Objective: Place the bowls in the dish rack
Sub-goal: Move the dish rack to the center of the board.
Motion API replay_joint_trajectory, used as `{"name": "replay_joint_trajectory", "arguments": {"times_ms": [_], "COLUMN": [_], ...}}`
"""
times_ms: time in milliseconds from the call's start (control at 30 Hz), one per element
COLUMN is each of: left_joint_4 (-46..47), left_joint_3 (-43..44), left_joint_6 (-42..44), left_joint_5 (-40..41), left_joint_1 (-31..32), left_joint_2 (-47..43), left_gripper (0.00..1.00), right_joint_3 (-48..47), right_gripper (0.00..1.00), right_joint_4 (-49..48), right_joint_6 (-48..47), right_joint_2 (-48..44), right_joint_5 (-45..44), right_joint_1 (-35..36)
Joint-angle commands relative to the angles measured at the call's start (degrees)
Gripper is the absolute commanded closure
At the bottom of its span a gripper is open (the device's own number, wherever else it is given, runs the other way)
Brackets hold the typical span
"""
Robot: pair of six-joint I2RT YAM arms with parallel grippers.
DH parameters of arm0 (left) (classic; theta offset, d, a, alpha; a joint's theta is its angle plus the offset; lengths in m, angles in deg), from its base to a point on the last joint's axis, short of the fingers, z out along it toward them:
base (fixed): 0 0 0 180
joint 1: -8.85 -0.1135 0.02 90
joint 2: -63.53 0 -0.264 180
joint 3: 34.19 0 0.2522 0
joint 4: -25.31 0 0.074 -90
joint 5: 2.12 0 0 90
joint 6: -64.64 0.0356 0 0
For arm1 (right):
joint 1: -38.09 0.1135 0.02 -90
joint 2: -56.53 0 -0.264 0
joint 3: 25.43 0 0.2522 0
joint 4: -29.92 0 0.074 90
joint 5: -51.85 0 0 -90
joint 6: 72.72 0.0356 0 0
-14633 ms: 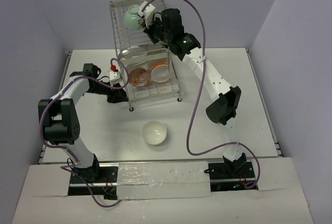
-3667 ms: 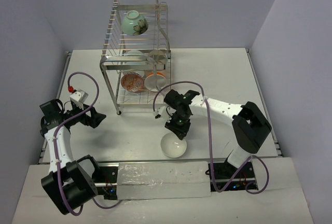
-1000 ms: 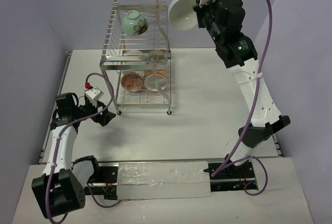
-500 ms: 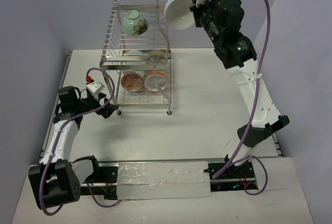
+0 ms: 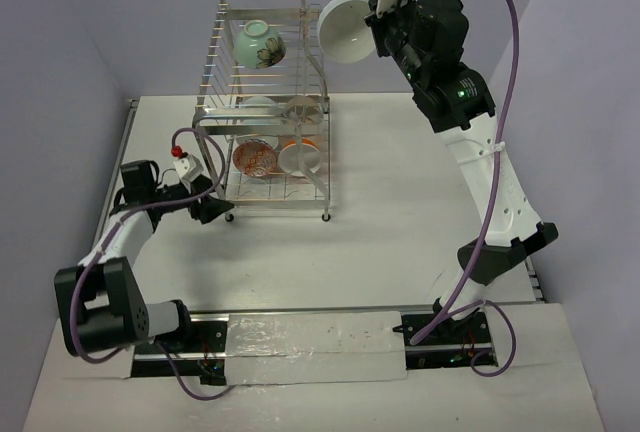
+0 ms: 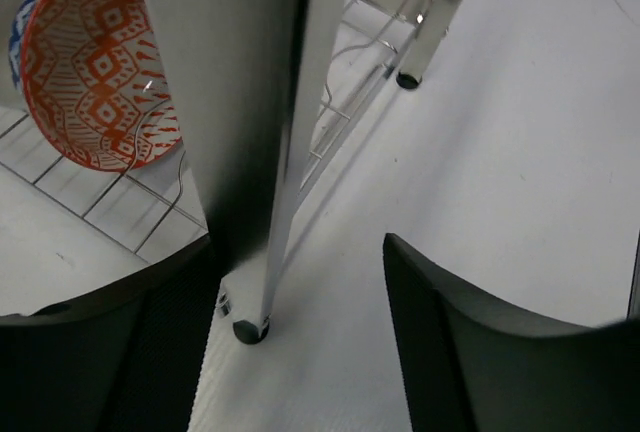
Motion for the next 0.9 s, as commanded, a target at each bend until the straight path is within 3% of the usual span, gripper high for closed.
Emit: {"name": "replay_joint_trajectory", "arguments": {"times_ms": [0, 67, 100, 133, 167, 200, 233, 433, 867], "left_joint_4": [-16.0, -26.8, -33.5, -50.0, -59.9, -71.1, -73.1, -72.9, -72.8], "left_joint_3": [7.6, 11.3, 15.4, 17.6, 19.9, 23.5, 24.6, 22.8, 17.0], "left_joint_6": [17.6, 27.5, 41.2, 50.0, 59.7, 75.0, 72.6, 77.2, 75.2], "left_joint_5": [-11.5, -13.5, -14.3, -15.1, -16.8, -17.9, -18.6, -19.3, -10.9], "left_joint_1": [0.3, 0.3, 0.3, 0.3, 0.3, 0.3, 0.2, 0.8, 4.9], "left_joint_2": [4.6, 10.1, 12.3, 14.9, 21.0, 24.4, 26.8, 28.5, 22.1], "left_gripper": [0.34, 0.43, 0.49, 0.58, 0.63, 0.66, 0.76, 1.0, 1.0], "right_joint_3": [-2.1, -1.4, -0.5, -0.2, 0.0, 0.7, 1.0, 2.0, 0.5], "right_gripper": [1.0, 1.0, 1.0, 1.0, 1.0, 1.0, 1.0, 1.0, 1.0], "right_joint_4": [-3.0, -2.7, -2.7, -2.7, -2.7, -2.8, -2.8, -3.0, -2.7], "right_joint_6": [0.4, 0.4, 0.4, 0.3, 0.3, 0.3, 0.3, 0.4, 0.4], "right_joint_2": [-3.0, -3.5, -4.0, -4.2, -4.6, -4.7, -4.8, -5.4, -5.1], "right_joint_5": [0.4, 0.1, 0.0, -0.1, -0.4, -0.7, -0.8, -1.4, -1.2], "right_joint_1": [0.4, 0.4, 0.4, 0.4, 0.4, 0.4, 0.4, 0.5, 1.6]}}
